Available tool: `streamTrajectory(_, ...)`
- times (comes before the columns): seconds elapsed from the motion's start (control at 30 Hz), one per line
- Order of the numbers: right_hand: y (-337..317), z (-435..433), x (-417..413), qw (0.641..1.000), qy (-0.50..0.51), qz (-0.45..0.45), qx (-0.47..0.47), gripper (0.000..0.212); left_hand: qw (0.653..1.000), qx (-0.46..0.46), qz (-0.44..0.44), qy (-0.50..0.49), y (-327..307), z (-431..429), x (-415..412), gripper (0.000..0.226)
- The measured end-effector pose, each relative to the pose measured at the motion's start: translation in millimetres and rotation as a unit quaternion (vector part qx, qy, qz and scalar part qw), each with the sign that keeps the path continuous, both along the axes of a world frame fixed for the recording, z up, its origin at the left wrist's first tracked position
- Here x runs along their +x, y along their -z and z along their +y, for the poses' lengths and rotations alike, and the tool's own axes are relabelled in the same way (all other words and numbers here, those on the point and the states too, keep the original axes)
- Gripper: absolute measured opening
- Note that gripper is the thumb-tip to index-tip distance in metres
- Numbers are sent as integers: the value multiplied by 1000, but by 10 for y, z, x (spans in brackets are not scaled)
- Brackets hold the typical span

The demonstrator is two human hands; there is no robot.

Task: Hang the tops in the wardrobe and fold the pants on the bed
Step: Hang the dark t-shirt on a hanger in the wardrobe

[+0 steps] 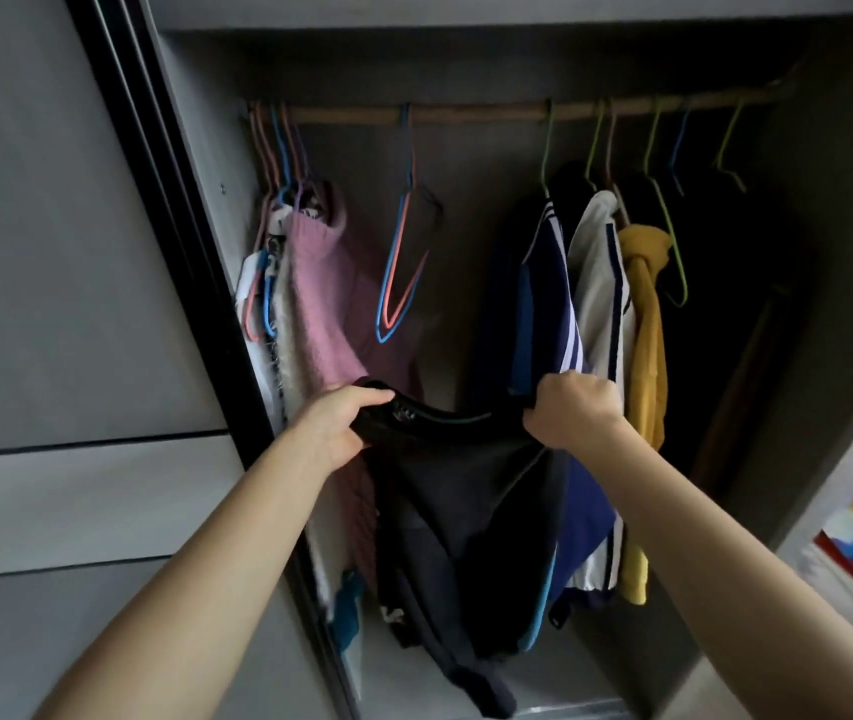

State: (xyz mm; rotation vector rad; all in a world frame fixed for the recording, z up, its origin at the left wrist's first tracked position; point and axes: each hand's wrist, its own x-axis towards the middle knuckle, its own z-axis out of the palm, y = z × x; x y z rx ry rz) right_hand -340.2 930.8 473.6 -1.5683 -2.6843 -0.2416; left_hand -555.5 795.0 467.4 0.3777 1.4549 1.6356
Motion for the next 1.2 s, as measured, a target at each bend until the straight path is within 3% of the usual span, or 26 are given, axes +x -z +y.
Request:
streamTrajectory(0.1,58,-66,80,994,18,-96,-51,29,995,56,77,42,-222,62,35,48)
streamTrajectory(0.2,193,-97,77,990,-49,-54,-117,38,957,75,267,89,-397,134,128,52)
streamTrajectory(0.27,265,-174,3,980,-111,-4,-167,41,906,86,403,99,-509,168,179,55)
streamTrajectory(0.37,325,-233,-124,970,-136,53,-195,16,801,107,584,81,-623,122,164,56)
streamTrajectory(0.47,295,-43,-10,996,-18,35,-74,29,668,45,739,-68,-598,-14,-164,51)
streamTrajectory(0.53,225,111,113,991,88,95,-41,31,626,-51,770,-117,-546,-140,-399,46)
streamTrajectory(0.57,165,169,113,985,113,126,-34,31,620,-96,769,-120,-528,-192,-461,38)
streamTrajectory(0.63,-46,266,-24,982,101,156,-43,26,655,-146,733,-113,-509,-210,-511,21)
streamTrajectory(0.67,-165,299,-138,979,75,172,-81,24,697,-154,693,-101,-518,-187,-528,17)
streamTrajectory(0.73,-369,328,-398,945,31,229,-231,24,828,-118,545,-67,-526,-134,-567,15)
streamTrajectory(0.77,-449,325,-528,918,24,257,-302,24,875,-93,471,-54,-515,-113,-587,16)
streamTrajectory(0.8,-524,315,-644,895,15,281,-345,23,902,-77,422,-50,-503,-99,-612,17)
streamTrajectory(0.87,-654,309,-891,884,-13,349,-310,29,924,-66,372,-62,-461,-72,-642,14)
streamTrajectory(0.97,-829,255,-1242,879,-48,449,-151,55,941,-59,318,-103,-441,-5,-601,10)
streamTrajectory(1.03,-919,203,-1456,850,-62,490,-184,69,937,-55,321,-125,-439,45,-554,6)
streamTrajectory(1.1,-929,179,-1600,841,-74,487,-226,57,932,-49,335,-131,-409,98,-512,3)
streamTrajectory(1.2,-856,258,-1630,848,-95,486,-189,19,927,-37,350,-132,-363,131,-458,7)
